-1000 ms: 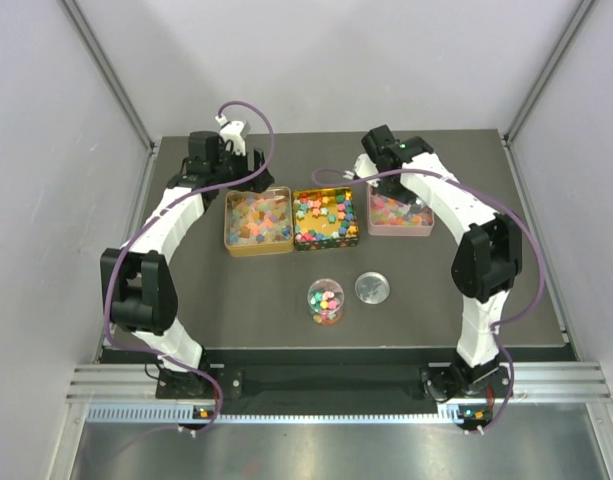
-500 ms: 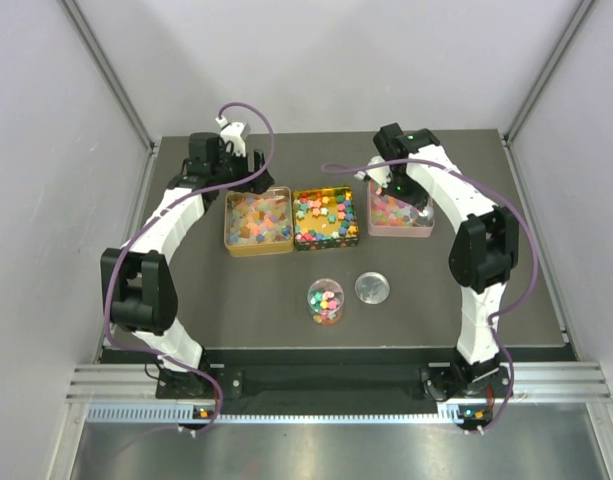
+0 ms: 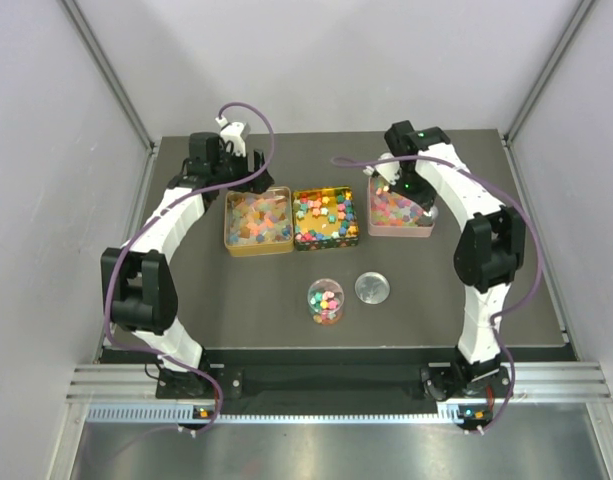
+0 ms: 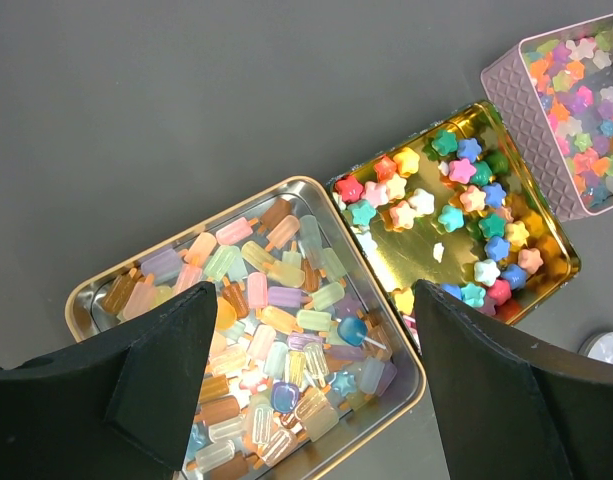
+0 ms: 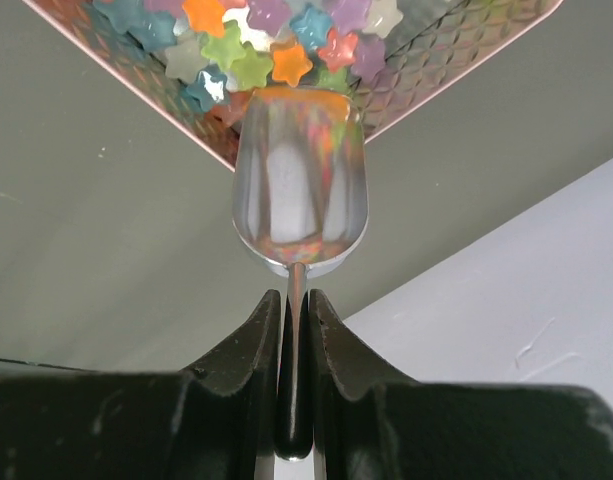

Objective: Pack the candies
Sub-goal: Scoop the fake candies from the storage box.

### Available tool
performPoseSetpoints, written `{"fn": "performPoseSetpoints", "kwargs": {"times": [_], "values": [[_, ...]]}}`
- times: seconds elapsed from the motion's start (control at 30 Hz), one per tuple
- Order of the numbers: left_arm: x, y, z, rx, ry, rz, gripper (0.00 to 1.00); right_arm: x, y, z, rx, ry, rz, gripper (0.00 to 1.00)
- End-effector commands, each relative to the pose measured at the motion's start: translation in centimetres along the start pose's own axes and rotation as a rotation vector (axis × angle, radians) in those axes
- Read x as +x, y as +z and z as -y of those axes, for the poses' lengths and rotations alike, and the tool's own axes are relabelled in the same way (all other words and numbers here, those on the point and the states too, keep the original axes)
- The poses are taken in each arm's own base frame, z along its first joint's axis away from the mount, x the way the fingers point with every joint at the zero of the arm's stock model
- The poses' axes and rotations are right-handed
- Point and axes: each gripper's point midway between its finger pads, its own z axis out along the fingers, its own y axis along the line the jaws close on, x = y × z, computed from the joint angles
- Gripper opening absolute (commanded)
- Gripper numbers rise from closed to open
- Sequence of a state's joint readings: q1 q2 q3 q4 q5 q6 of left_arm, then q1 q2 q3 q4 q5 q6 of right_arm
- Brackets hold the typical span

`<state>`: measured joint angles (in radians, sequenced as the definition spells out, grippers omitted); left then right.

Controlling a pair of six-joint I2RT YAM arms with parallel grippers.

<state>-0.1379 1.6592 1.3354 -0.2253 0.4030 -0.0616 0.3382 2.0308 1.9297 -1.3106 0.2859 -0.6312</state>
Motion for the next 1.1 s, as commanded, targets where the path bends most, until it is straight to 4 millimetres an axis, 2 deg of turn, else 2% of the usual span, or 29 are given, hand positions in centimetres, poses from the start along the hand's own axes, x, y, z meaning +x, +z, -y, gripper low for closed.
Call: {"fn": "performPoseSetpoints", "kwargs": {"times": [0.0, 0.1, 0.27, 0.57, 0.67, 0.83, 1.07], "values": [[-2.3, 0.1, 0.1, 0.008, 0.011, 0.055, 0.84, 4.1, 1.7, -5.7, -0.278, -0.010, -0.146, 0.00], [-2.7, 0.3, 0.0, 0.011, 0.011, 0.058, 0.84, 4.8, 1.4, -5.6, -0.269, -0.008, -0.151, 0.00], [-2.9, 0.5, -0.1, 0.008, 0.012, 0.061, 0.84, 6.4, 1.7, -6.6, -0.287, -0.021, -0.199, 0.00], [-2.8, 0.5, -0.1, 0.010, 0.011, 0.058, 0.84, 7.0, 1.9, -6.8, -0.291, -0.044, -0.220, 0.00], [-2.8, 0.5, -0.1, 0.008, 0.007, 0.060, 0.84, 5.9, 2.4, -6.6, -0.303, -0.025, -0.208, 0.00], [-2.9, 0.1, -0.2, -0.007, 0.008, 0.058, 0.84, 3.1, 3.5, -4.9, -0.279, -0.018, -0.175, 0.00], [-2.2, -0.2, -0.4, -0.027, 0.008, 0.038, 0.84, -0.3, 3.3, -3.3, -0.236, -0.024, -0.095, 0.00]]}}
